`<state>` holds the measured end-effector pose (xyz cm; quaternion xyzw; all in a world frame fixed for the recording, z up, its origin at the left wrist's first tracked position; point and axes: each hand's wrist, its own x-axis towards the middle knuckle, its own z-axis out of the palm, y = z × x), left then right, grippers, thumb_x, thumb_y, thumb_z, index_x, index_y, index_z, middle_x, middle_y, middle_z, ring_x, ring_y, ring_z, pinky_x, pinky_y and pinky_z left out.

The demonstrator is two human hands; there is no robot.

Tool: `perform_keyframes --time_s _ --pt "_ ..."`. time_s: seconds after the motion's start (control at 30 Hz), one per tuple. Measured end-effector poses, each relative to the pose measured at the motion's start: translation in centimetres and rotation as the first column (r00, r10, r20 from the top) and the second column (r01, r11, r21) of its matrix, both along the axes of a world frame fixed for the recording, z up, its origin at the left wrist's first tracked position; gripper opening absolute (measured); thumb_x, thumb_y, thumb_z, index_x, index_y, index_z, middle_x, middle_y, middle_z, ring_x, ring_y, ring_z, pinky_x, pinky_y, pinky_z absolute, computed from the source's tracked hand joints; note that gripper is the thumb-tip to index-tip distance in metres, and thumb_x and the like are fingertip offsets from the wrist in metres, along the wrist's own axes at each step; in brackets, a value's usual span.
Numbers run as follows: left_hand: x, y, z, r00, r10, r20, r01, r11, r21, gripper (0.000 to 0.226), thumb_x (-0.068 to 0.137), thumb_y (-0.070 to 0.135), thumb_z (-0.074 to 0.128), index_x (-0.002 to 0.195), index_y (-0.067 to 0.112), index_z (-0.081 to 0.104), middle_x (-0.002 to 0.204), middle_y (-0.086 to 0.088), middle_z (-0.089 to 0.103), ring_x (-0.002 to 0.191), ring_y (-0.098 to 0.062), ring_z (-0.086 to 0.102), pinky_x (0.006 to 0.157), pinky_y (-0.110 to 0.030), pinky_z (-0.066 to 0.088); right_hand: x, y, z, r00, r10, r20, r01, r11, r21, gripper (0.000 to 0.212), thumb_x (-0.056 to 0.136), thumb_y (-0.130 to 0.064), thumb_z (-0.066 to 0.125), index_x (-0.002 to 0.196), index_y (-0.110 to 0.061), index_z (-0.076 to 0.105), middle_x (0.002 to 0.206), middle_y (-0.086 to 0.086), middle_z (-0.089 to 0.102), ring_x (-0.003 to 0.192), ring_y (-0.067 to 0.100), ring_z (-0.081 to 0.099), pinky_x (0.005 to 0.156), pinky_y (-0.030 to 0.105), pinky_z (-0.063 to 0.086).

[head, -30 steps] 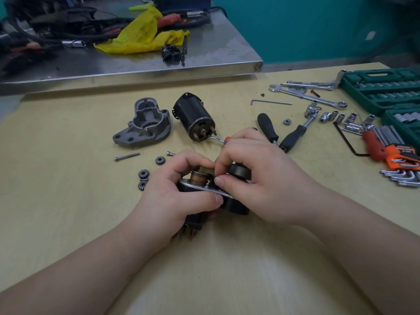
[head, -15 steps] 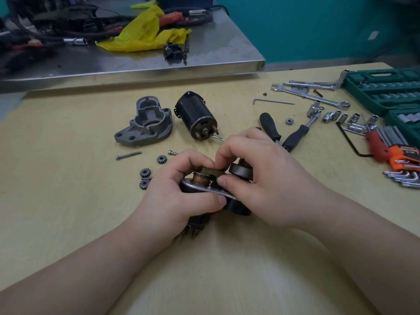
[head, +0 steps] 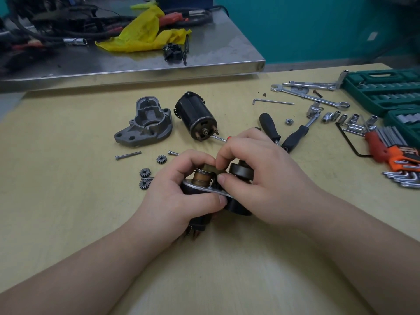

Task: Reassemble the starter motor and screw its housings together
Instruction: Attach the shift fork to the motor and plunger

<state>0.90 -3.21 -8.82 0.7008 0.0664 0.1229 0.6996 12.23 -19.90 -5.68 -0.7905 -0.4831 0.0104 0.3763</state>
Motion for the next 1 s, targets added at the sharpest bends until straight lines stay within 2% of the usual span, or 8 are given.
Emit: perform_keyframes --time_s 0.13,0.2,0.27,0.37,0.5,0.6,0.77,1.0 --pt "-0.1 0.3 0.0 1.000 0.000 0.021 0.000 1.000 -0.004 0.049 0.065 0.017 0.090 0.111 0.026 0.074 0.098 -0.002 0.073 0.081 -0.020 0.071 0.071 -0.033 0.061 0.0 0.0 -1.1 0.990 -0.035 0.139 0.003 0.975 0.222 0.009 0.091 -0.012 0.075 0.100 -0.012 0.073 0.118 -0.003 0.066 0.121 0.020 0.056 0.103 0.028 0.041" --pt "-0.1 0.4 -0.1 1.000 0.001 0.028 0.001 0.998 -0.070 0.050 0.065 0.016 0.090 0.112 0.024 0.074 0.098 -0.008 0.073 0.079 -0.026 0.072 0.069 -0.038 0.063 0.3 0.0 -1.6 0.991 -0.109 0.084 0.075 0.939 0.336 0.017 0.092 -0.014 0.073 0.109 -0.016 0.072 0.129 -0.001 0.063 0.129 0.021 0.056 0.107 0.033 0.045" --pt "-0.1 0.6 -0.2 1.000 0.018 0.022 -0.014 0.984 -0.176 0.051 0.065 0.015 0.090 0.113 0.023 0.074 0.098 -0.010 0.071 0.077 -0.031 0.072 0.067 -0.043 0.063 0.5 0.1 -2.0 0.980 -0.153 -0.125 0.193 0.882 0.431 0.031 0.092 -0.017 0.071 0.121 -0.028 0.065 0.135 -0.007 0.059 0.135 0.018 0.055 0.108 0.039 0.049" --pt "0.0 0.9 0.0 0.997 0.070 0.011 -0.064 0.951 -0.301 0.052 0.064 0.015 0.088 0.114 0.022 0.073 0.102 -0.015 0.069 0.077 -0.036 0.071 0.066 -0.043 0.063 0.7 0.5 -2.2 0.850 -0.113 -0.515 0.369 0.825 0.428 0.046 0.091 -0.035 0.071 0.134 -0.038 0.058 0.136 -0.019 0.062 0.134 0.007 0.057 0.103 0.028 0.053" --pt "0.2 0.8 0.3 0.992 0.124 0.006 -0.112 0.920 -0.375 0.039 0.076 0.005 0.078 0.110 0.023 0.071 0.104 -0.023 0.067 0.074 -0.036 0.066 0.062 -0.040 0.061 1.0 1.1 -2.8 0.522 0.099 -0.847 0.236 0.938 0.254 0.042 0.095 -0.044 0.065 0.134 -0.028 0.067 0.122 0.009 0.077 0.108 0.035 0.076 0.082 0.050 0.062" --pt "0.3 0.5 0.3 0.990 0.140 0.009 -0.128 0.926 -0.356 0.037 0.079 0.006 0.076 0.110 0.023 0.070 0.103 -0.021 0.068 0.071 -0.032 0.067 0.060 -0.037 0.059 0.9 1.3 -2.8 0.478 0.163 -0.863 0.135 0.957 0.255 0.044 0.098 -0.048 0.064 0.130 -0.018 0.069 0.116 0.021 0.076 0.099 0.045 0.076 0.075 0.050 0.062" --pt "0.2 0.5 -0.3 0.991 0.132 0.027 -0.121 0.958 -0.258 0.043 0.076 0.010 0.086 0.113 0.027 0.071 0.102 -0.013 0.073 0.076 -0.029 0.073 0.063 -0.037 0.060 1.1 1.0 -3.1 0.486 0.191 -0.853 0.076 0.963 0.259 0.070 0.081 -0.045 0.084 0.140 -0.022 0.057 0.126 0.015 0.075 0.117 0.040 0.073 0.105 0.068 0.053" --pt "0.3 0.7 -1.2 0.994 0.103 0.043 -0.098 0.990 -0.105 0.054 0.075 0.029 0.089 0.124 0.032 0.067 0.107 -0.007 0.074 0.087 -0.032 0.075 0.074 -0.046 0.062 1.0 0.8 -2.9 0.458 0.258 -0.851 0.109 0.933 0.342 0.070 0.073 -0.022 0.091 0.137 -0.018 0.064 0.124 0.017 0.076 0.116 0.039 0.074 0.096 0.053 0.062"
